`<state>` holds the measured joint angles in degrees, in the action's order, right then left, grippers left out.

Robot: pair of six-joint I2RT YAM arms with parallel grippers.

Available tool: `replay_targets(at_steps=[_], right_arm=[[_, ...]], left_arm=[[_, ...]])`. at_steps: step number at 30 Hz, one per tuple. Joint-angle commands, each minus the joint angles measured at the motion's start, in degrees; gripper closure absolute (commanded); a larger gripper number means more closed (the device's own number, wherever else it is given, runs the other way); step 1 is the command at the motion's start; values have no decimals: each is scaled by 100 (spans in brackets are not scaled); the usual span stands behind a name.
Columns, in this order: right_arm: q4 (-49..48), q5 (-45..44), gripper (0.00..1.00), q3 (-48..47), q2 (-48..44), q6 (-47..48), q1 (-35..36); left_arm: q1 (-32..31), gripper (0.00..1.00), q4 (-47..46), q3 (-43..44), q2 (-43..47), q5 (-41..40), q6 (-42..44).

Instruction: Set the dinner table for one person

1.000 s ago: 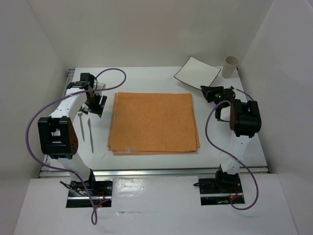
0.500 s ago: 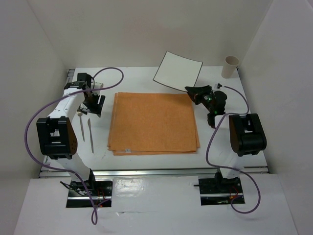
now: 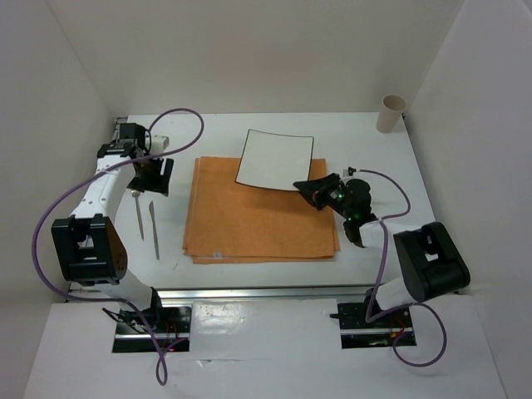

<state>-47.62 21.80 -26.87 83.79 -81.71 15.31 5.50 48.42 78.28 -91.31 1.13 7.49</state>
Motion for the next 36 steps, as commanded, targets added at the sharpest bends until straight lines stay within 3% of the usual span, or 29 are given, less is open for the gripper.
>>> replay_targets(at_steps=[1, 10, 20, 36], right_arm=[[-1023, -62, 100, 50, -801, 137, 86], [-987, -377, 100, 867, -1102, 200, 779], [-1734, -378, 100, 1289, -688, -37, 886], [-2481, 280, 100, 1097, 375, 147, 1062]], left_arm=[[91, 20, 9, -181, 262, 160, 86], [92, 20, -44, -410, 543, 213, 86], [145, 20, -44, -568, 711, 213, 86], [197, 20, -44, -568, 711, 213, 139]])
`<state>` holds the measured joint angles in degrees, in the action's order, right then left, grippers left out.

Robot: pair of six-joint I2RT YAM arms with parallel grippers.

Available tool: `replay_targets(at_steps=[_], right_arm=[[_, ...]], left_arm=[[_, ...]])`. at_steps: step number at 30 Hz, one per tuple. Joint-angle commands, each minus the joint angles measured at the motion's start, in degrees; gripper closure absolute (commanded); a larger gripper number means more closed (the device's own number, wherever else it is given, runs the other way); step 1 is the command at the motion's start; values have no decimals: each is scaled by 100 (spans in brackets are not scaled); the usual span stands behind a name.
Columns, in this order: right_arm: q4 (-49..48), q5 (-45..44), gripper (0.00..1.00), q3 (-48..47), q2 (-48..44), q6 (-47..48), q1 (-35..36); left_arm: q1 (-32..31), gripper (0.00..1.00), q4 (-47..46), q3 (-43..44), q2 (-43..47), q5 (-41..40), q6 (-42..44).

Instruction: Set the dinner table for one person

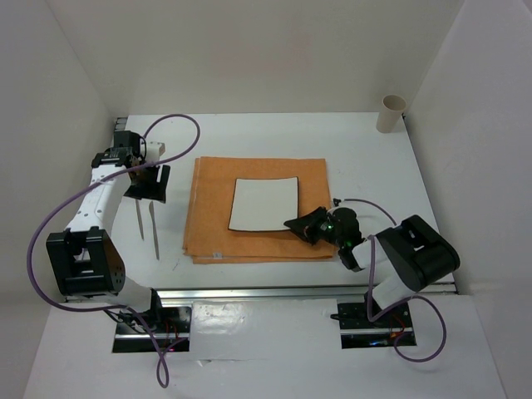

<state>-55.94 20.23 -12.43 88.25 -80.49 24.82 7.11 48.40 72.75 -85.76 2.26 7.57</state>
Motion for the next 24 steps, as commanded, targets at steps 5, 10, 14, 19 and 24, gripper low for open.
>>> replay_targets(at_steps=[5, 10, 14, 19, 24], right_arm=[[-1762, 552, 100, -542, 43, 130, 164], [-1701, 246, 100, -340, 96, 60, 216], [-1543, 34, 100, -234, 96, 60, 216], [-1490, -202, 100, -182, 149, 60, 408], [-1208, -379, 100, -129, 289, -2, 594]], left_arm=[[88, 20, -41, -15, 156, 99, 130], [141, 20, -41, -68, 156, 99, 130], [193, 20, -41, -68, 156, 152, 130], [194, 20, -41, -68, 103, 152, 183], [247, 20, -41, -68, 103, 204, 183]])
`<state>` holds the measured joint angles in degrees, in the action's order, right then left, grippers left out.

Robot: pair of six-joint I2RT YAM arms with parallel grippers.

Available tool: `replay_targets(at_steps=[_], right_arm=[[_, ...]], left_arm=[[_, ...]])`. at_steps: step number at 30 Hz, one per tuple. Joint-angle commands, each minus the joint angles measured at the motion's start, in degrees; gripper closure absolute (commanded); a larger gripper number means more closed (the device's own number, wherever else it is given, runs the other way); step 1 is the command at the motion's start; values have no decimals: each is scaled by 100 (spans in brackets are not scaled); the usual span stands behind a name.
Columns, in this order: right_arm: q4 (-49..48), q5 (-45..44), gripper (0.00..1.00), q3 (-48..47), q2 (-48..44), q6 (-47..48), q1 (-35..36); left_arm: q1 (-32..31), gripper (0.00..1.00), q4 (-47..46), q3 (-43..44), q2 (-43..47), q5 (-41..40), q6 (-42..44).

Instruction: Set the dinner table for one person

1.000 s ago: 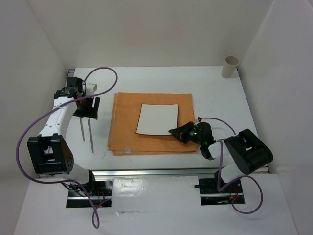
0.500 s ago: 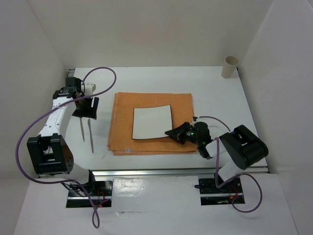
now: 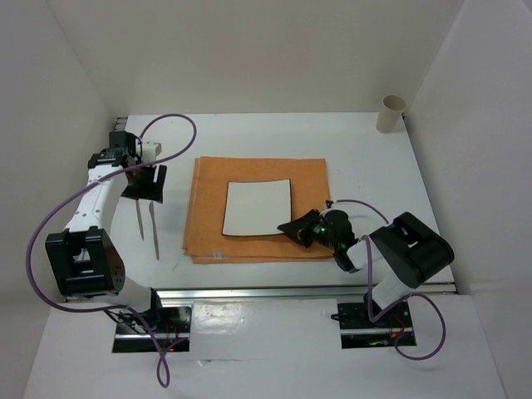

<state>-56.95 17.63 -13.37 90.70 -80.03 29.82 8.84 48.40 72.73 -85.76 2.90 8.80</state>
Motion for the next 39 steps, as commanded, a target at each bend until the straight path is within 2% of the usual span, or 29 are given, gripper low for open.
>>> replay_targets(at_steps=[1, 5, 8, 11, 13, 14, 20, 21, 26, 30, 33, 34, 37, 39], right_arm=[[-1160, -119, 100, 44, 114, -135, 94], [-1108, -207, 100, 212, 115, -242, 94], [-293, -41, 100, 10, 115, -84, 94], [-105, 100, 99, -105, 203, -30, 94], [-159, 153, 92, -52, 273, -92, 94], [198, 153, 88, -122, 273, -153, 94], [623, 154, 76, -184, 273, -206, 94], [954, 153, 74, -184, 204, -206, 94], [1957, 320, 48, -745, 80, 197, 94], [2846, 188, 44, -1045, -253, 488, 94], [3802, -39, 39, -1500, -429, 900, 94], [4414, -40, 39, -1659, -430, 1032, 94], [5619, -233, 32, -2283, -430, 1480, 94], [6036, -295, 27, -2564, -430, 1674, 94]], left_arm=[[74, 20, -41, -66, 103, 141, 61], [74, 20, -41, -119, 103, 141, 61], [127, 20, -41, -119, 103, 141, 61], [127, 20, -41, -119, 103, 141, 113], [127, 20, -41, -119, 103, 194, 113], [127, 20, -41, -119, 103, 194, 113], [179, 20, -41, -119, 156, 194, 113], [179, 20, -41, -119, 156, 194, 113], [179, 20, -41, -171, 156, 194, 166], [232, 20, -41, -171, 156, 247, 166], [232, 20, -41, -171, 156, 299, 218], [284, 20, -41, -171, 156, 299, 219], [285, 20, -41, -171, 156, 299, 219], [285, 20, -41, -171, 156, 351, 219]])
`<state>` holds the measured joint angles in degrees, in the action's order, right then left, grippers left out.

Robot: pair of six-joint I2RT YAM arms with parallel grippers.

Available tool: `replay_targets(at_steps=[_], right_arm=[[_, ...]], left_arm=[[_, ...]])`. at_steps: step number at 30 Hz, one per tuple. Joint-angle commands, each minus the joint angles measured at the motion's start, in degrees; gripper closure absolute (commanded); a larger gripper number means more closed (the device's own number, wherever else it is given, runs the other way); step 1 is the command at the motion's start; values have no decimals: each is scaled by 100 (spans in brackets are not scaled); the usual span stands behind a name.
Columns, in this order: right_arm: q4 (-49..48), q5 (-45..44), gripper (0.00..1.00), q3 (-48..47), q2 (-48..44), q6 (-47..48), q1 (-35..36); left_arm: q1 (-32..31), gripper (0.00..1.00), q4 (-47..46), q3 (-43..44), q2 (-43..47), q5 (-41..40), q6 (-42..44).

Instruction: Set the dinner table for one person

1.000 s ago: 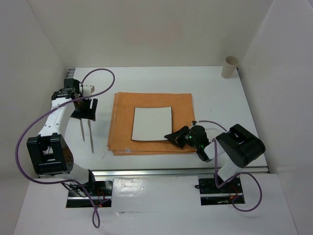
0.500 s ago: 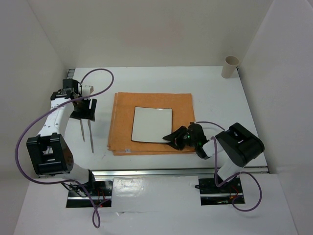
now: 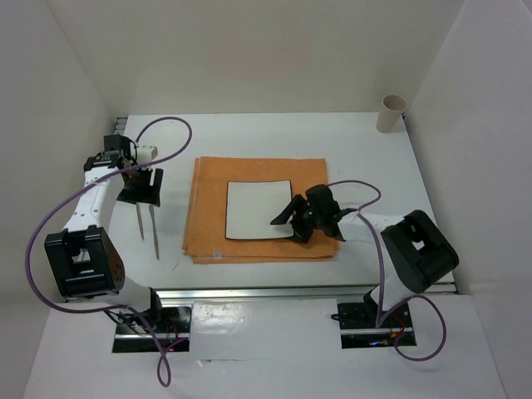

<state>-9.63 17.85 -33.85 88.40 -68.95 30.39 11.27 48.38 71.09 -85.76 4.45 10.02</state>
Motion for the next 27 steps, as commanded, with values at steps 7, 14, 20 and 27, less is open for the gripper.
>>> replay_targets(at_steps=[7, 14, 20, 27], right_arm=[[2868, -641, 12, -1184, -376, 943, 37], [4169, -1009, 0, -1704, -797, 1393, 90], [5303, -2264, 0, -2352, -1509, 1840, 151], [5534, -3674, 0, -3242, -1458, 2807, 151]], left_arm=[[95, 19, -39, -7, 156, -5, 149], [95, 17, -39, 98, 103, -225, 202], [95, 13, 14, 203, -2, -418, 307], [95, 14, 181, 187, -335, -585, 483]])
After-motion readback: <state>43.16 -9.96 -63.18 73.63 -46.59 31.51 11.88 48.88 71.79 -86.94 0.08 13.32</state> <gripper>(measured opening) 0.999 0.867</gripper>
